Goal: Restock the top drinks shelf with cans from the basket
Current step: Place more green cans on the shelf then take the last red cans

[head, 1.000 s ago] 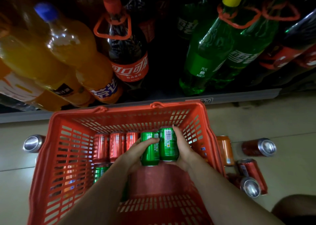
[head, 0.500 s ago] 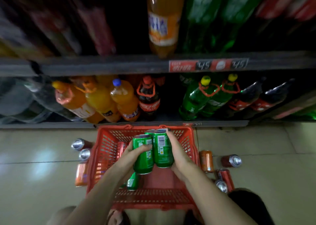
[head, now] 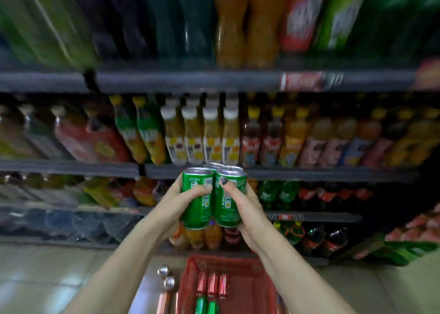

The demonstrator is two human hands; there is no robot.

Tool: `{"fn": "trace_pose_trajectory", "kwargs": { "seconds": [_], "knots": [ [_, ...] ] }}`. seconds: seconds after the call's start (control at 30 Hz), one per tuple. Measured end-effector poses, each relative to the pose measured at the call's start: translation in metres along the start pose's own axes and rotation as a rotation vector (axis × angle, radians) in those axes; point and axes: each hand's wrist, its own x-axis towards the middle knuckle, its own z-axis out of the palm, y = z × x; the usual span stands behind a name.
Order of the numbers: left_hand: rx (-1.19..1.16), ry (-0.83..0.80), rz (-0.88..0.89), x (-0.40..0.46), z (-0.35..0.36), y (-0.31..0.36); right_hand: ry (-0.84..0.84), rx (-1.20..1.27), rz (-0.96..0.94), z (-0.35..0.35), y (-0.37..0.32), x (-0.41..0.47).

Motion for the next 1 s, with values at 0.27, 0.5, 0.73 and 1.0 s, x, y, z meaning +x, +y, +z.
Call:
{"fn": "trace_pose_trajectory", "kwargs": {
  "seconds": [0.27, 0.5, 0.73, 1.0],
  "knots": [
    [0.052, -0.052, 0.323, -0.064, 0.006, 0.24, -0.069, -0.078, -0.288, 0.113, -0.217, -0.04],
    [0.073, -0.108, 0.593, -0.107, 0.006, 0.369, -0.113, -0.154, -0.542, 0.181, -0.34, -0.075],
    [0.085, -0.162, 0.814, -0.113, 0.03, 0.482, 0.026, -0.32, -0.771, 0.222, -0.451, -0.082],
    [0.08, -0.214, 0.851, -0.085, 0.057, 0.552, 0.008, -0.391, -0.785, 0.224, -0.535, -0.053]
  ]
}}
